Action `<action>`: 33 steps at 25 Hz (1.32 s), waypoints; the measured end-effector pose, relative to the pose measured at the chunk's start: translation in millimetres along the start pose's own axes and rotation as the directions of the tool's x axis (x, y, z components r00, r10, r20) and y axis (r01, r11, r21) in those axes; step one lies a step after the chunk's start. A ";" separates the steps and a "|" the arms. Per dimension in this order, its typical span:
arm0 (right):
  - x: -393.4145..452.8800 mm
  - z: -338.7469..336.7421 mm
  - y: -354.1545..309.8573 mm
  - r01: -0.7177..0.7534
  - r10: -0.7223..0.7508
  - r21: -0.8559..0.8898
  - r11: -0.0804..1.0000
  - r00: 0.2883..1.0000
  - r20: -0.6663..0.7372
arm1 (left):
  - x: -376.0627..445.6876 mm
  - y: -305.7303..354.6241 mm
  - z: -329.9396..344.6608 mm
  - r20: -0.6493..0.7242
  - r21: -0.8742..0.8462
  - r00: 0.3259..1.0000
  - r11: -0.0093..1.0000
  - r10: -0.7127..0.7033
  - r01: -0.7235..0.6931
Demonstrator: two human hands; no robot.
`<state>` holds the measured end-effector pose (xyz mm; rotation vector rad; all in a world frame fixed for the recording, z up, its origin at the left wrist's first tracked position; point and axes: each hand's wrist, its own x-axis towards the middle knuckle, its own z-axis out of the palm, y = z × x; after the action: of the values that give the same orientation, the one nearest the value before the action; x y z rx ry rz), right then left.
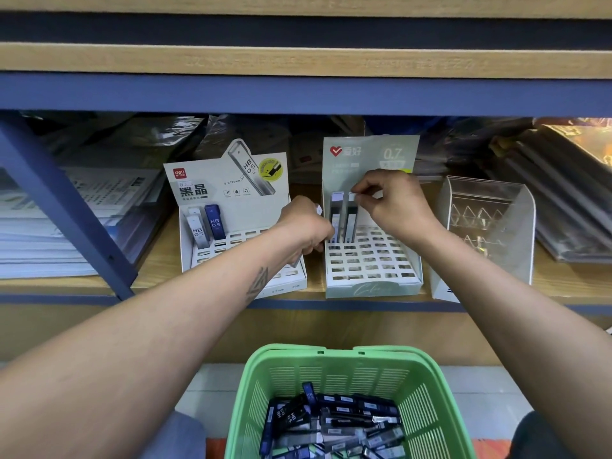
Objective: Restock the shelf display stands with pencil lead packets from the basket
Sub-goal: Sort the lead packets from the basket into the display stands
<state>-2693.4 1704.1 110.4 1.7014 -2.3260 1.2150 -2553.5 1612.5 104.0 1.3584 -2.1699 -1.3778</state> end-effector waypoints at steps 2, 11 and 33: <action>0.3 -0.2 -0.9 0.014 -0.014 -0.029 0.999 1.000 0.004 | -0.2 -0.2 -1.1 0.000 0.007 1.000 1.000 0.004 -0.004; 0.1 -1.5 -2.6 0.005 -0.005 -0.004 1.000 1.000 0.016 | 1.8 -2.5 -1.8 0.003 0.030 1.000 1.000 0.003 -0.003; -15.3 15.4 -71.4 -0.220 0.030 0.528 0.821 0.938 0.345 | -37.7 -24.2 -71.9 0.566 -0.375 0.796 0.927 0.214 0.017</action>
<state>-2622.6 1699.8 133.8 2.0720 -2.4472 1.9420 -2475.2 1597.2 132.5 0.7059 -2.1060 -2.2626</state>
